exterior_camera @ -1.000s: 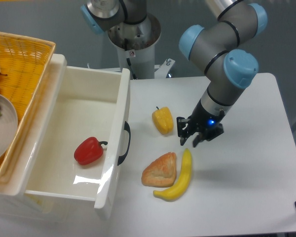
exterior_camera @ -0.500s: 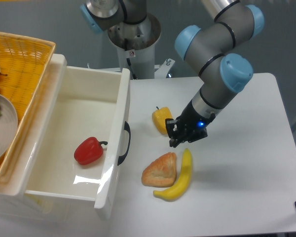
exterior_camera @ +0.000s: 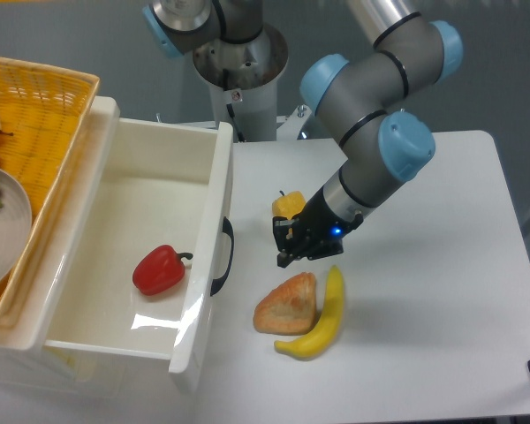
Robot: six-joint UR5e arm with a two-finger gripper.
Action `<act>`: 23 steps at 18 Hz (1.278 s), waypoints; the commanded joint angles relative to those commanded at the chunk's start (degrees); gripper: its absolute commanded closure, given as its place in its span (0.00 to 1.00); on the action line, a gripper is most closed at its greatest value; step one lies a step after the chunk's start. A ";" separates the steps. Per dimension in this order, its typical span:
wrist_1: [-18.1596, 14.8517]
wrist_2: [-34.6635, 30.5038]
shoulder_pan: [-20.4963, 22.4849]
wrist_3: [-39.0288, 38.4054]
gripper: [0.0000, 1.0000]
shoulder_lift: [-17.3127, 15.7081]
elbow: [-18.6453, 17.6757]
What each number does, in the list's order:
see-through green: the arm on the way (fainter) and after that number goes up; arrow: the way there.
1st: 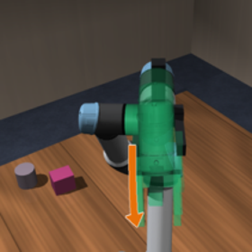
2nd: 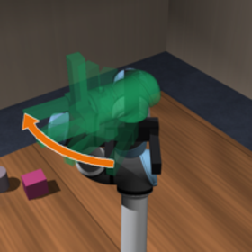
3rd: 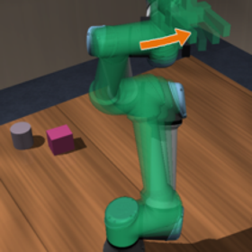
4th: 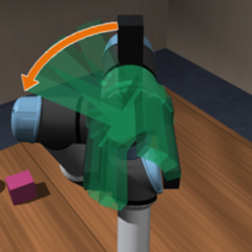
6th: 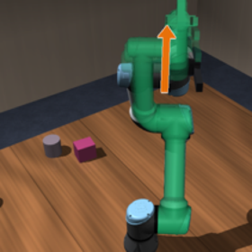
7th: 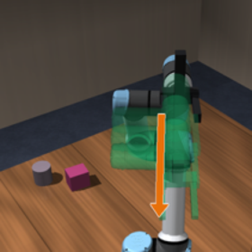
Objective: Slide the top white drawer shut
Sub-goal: 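Move the gripper toward the open white drawer's front panel, then press the gripper against the drawer front beside its black handle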
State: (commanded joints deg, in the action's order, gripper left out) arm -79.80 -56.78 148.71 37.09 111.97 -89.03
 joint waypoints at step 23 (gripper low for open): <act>-5.36 3.25 -2.55 -0.09 1.00 -1.75 1.41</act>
State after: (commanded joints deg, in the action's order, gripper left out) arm -85.16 -53.53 146.16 37.00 110.22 -87.63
